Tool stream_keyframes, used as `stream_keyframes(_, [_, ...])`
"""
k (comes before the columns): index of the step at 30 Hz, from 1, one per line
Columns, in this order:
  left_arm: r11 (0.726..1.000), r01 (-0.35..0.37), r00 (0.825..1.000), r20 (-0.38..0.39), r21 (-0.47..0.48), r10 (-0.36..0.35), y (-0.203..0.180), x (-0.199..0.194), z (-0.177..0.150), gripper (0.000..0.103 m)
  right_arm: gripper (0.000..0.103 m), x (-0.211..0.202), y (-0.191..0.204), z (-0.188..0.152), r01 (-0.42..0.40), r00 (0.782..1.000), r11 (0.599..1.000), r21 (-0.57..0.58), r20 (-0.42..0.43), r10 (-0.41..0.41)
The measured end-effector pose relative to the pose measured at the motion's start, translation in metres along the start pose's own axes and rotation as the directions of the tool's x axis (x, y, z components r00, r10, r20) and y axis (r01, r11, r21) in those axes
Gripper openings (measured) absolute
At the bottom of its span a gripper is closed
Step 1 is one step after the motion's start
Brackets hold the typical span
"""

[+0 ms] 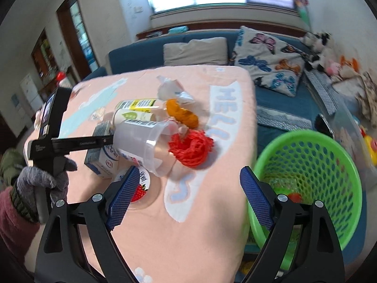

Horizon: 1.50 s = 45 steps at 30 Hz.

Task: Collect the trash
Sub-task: 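Grasp the white milk carton with the left tool while the right tool grasps the clear container, then carry both items to the green basket and open the right tool over it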

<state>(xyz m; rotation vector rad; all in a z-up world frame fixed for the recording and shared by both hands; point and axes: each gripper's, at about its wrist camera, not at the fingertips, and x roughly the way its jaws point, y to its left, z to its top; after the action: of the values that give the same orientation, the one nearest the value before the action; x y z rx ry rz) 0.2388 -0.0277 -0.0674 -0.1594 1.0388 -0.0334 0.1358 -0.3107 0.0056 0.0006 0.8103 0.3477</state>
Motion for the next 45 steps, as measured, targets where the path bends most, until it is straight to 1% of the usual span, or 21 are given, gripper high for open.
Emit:
stream_keyframes(1, [1.0, -0.003, 1.0, -0.001, 0.006, 0.003, -0.001, 0.001, 0.0, 0.057, 0.089, 0.003, 0.004, 0.002, -0.002, 1.0, 1.0, -0.025, -0.005, 0.002])
stream_keyframes(3, [1.0, -0.017, 1.0, 0.0, 0.026, 0.017, -0.003, 0.002, 0.001, 0.053, 0.09, 0.011, 0.012, 0.009, -0.01, 1.0, 0.996, -0.089, -0.017, 0.009])
stream_keyframes(7, [1.0, -0.01, 1.0, -0.007, 0.028, 0.011, 0.0, 0.0, 0.003, 0.047, 0.091, 0.024, 0.022, 0.017, -0.033, 0.999, 0.983, -0.18, -0.042, 0.026])
stream_keyframes(11, [1.0, 0.002, 1.0, -0.013, 0.031, -0.002, 0.005, -0.003, 0.006, 0.042, 0.093, 0.037, 0.035, 0.027, -0.075, 0.996, 0.961, -0.266, -0.074, 0.057])
stream_keyframes(14, [0.999, 0.011, 1.0, -0.021, 0.036, -0.011, 0.008, -0.005, 0.006, 0.04, 0.093, 0.049, 0.047, 0.034, -0.094, 0.993, 0.932, -0.349, -0.1, 0.063])
stream_keyframes(17, [0.998, 0.032, 0.999, -0.033, 0.046, -0.03, 0.013, -0.008, 0.004, 0.039, 0.094, 0.063, 0.062, 0.04, -0.119, 0.989, 0.889, -0.443, -0.129, 0.068])
stream_keyframes(20, [0.998, 0.042, 0.998, -0.05, 0.037, -0.041, 0.02, -0.009, 0.004, 0.039, 0.095, 0.075, 0.073, 0.044, -0.139, 0.986, 0.849, -0.51, -0.152, 0.07])
stream_keyframes(22, [0.998, 0.044, 0.998, -0.056, 0.04, -0.042, 0.025, -0.011, 0.005, 0.039, 0.095, 0.083, 0.079, 0.047, -0.153, 0.983, 0.826, -0.543, -0.171, 0.07])
stream_keyframes(27, [0.998, 0.051, 0.997, -0.066, 0.047, -0.048, 0.032, -0.014, 0.006, 0.039, 0.095, 0.107, 0.094, 0.049, -0.184, 0.974, 0.751, -0.634, -0.219, 0.054])
stream_keyframes(29, [0.998, 0.054, 0.996, -0.075, 0.045, -0.051, 0.037, -0.013, 0.006, 0.039, 0.095, 0.116, 0.1, 0.048, -0.208, 0.967, 0.718, -0.664, -0.25, 0.049])
stream_keyframes(31, [0.998, 0.057, 0.995, -0.084, 0.036, -0.054, 0.041, -0.011, 0.006, 0.039, 0.095, 0.124, 0.104, 0.046, -0.218, 0.963, 0.692, -0.688, -0.268, 0.037])
stream_keyframes(32, [0.998, 0.06, 0.995, -0.087, 0.032, -0.057, 0.042, -0.009, 0.008, 0.039, 0.095, 0.129, 0.107, 0.044, -0.215, 0.962, 0.672, -0.708, -0.272, 0.021])
stream_keyframes(35, [0.997, 0.068, 0.994, -0.085, 0.033, -0.065, 0.044, -0.008, 0.007, 0.04, 0.095, 0.143, 0.111, 0.04, -0.213, 0.959, 0.64, -0.739, -0.285, -0.009])
stream_keyframes(37, [0.997, 0.067, 0.995, -0.083, 0.042, -0.063, 0.042, -0.007, 0.007, 0.04, 0.095, 0.151, 0.111, 0.037, -0.203, 0.959, 0.629, -0.751, -0.283, -0.03])
stream_keyframes(38, [0.997, 0.068, 0.995, -0.082, 0.044, -0.064, 0.043, -0.007, 0.006, 0.041, 0.095, 0.152, 0.111, 0.035, -0.207, 0.957, 0.63, -0.748, -0.29, -0.03])
stream_keyframes(40, [0.996, 0.076, 0.994, -0.083, 0.039, -0.072, 0.043, -0.006, 0.006, 0.041, 0.091, 0.158, 0.109, 0.032, -0.206, 0.955, 0.636, -0.743, -0.294, -0.033])
stream_keyframes(42, [0.996, 0.083, 0.993, -0.087, 0.031, -0.08, 0.046, -0.006, 0.005, 0.042, 0.09, 0.157, 0.108, 0.03, -0.193, 0.96, 0.632, -0.75, -0.278, -0.036])
stream_keyframes(45, [0.996, 0.084, 0.993, -0.091, 0.039, -0.08, 0.041, -0.004, 0.003, 0.043, 0.09, 0.151, 0.108, 0.029, -0.18, 0.966, 0.644, -0.744, -0.256, -0.025])
